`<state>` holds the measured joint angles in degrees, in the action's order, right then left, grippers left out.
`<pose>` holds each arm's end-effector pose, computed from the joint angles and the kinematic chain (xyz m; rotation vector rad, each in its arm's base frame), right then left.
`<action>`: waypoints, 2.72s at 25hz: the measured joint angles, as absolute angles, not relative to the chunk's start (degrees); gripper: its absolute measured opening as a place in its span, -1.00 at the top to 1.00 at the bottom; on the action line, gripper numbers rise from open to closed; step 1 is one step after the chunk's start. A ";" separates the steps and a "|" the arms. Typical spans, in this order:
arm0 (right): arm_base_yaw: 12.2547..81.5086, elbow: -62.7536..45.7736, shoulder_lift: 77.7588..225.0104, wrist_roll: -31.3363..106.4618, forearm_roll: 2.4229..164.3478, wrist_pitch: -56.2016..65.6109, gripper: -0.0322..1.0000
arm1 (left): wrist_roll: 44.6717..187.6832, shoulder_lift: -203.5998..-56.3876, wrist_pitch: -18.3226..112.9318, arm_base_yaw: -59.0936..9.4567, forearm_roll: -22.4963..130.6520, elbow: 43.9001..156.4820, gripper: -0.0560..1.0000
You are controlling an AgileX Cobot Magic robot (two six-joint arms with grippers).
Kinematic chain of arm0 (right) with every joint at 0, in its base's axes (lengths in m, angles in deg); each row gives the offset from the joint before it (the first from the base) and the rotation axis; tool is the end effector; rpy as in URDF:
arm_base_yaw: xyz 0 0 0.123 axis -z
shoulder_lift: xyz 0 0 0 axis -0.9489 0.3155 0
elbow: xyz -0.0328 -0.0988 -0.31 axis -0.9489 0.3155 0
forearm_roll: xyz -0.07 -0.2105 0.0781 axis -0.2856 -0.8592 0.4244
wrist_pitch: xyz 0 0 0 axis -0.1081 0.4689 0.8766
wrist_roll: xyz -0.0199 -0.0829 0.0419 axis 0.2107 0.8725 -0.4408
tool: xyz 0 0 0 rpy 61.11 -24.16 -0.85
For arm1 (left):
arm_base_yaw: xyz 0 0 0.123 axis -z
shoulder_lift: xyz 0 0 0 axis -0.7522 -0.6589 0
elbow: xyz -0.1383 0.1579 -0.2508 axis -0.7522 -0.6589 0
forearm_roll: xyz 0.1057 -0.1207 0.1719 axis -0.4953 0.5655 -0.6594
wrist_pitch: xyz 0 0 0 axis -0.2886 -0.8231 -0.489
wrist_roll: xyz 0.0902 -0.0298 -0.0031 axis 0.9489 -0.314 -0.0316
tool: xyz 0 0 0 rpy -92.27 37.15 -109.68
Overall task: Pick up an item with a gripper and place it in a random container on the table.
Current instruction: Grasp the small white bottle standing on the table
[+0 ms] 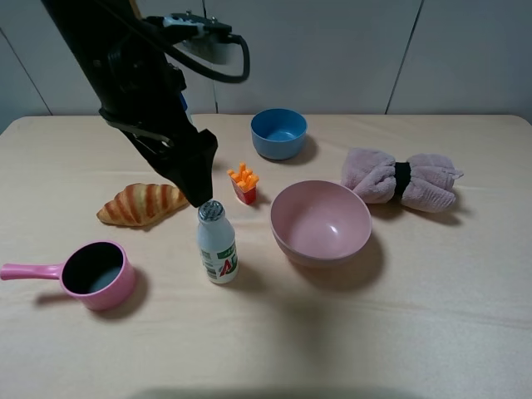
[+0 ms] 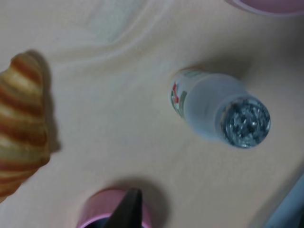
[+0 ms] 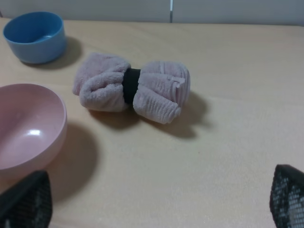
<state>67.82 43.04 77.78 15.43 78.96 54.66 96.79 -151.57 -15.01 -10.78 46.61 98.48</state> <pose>-0.0586 0.0010 0.2694 -0.0810 2.0066 0.1062 0.2455 -0.2034 0.3259 1.2658 2.6650 -0.2082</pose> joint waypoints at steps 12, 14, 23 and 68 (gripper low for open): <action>67.82 43.04 77.78 15.43 79.03 54.66 -0.41 | 93.63 -159.96 -15.06 -3.56 39.91 99.71 -0.95; 67.82 43.04 77.78 15.43 79.04 54.66 -0.41 | 93.48 -161.16 -15.06 -3.19 39.75 99.71 -0.95; 67.82 43.04 77.78 15.43 79.14 54.66 -0.41 | 93.44 -165.29 -12.07 -3.00 39.39 99.71 -0.94; 67.82 43.04 77.78 15.43 79.68 54.64 -0.41 | 93.49 -172.12 -10.04 -1.01 36.34 99.77 -0.11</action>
